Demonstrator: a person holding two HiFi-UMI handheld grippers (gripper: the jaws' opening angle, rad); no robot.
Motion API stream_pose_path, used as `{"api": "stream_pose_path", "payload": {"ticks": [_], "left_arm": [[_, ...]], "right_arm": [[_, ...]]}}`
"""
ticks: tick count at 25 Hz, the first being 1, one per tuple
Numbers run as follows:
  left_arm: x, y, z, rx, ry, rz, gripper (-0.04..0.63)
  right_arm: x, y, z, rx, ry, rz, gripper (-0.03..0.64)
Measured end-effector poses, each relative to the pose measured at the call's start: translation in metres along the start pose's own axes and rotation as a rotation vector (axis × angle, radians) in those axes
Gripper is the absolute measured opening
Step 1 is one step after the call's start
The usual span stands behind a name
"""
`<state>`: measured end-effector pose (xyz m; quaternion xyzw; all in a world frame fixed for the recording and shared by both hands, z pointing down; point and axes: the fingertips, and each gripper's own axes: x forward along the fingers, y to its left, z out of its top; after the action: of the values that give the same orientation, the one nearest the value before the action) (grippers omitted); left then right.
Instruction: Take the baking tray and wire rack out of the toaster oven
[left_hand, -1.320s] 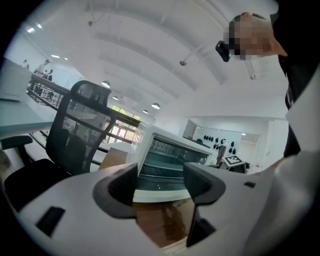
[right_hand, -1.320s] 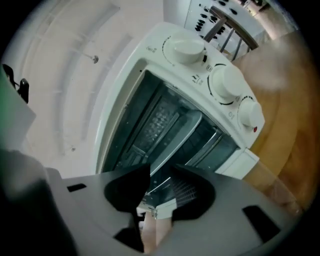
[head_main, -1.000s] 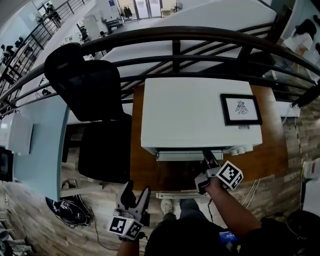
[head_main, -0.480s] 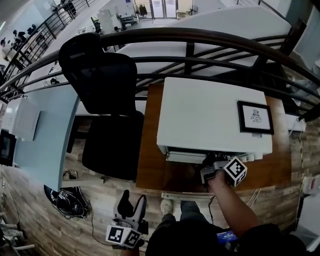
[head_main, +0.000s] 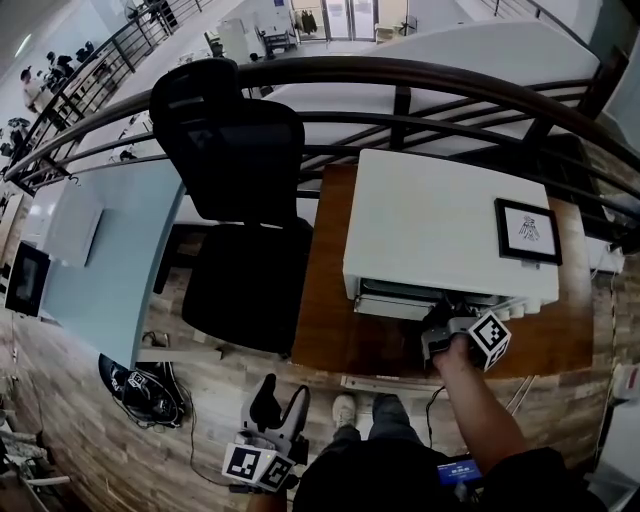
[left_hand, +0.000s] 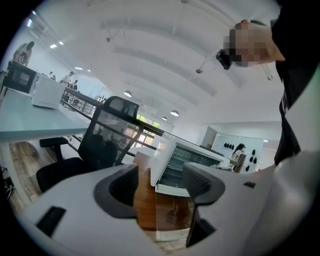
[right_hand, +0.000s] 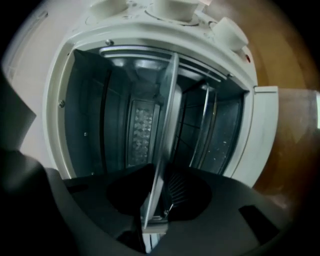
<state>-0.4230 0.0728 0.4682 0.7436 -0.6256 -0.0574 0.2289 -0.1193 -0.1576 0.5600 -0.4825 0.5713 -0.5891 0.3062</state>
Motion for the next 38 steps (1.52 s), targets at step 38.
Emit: {"api": "stream_pose_path", "payload": {"ticks": [38], "left_arm": [[0.025, -0.040, -0.050, -0.259, 0.203, -0.391, 0.278]], "right_arm": [[-0.160, -0.028, -0.061, 0.131, -0.022, 0.070, 0.060]]}}
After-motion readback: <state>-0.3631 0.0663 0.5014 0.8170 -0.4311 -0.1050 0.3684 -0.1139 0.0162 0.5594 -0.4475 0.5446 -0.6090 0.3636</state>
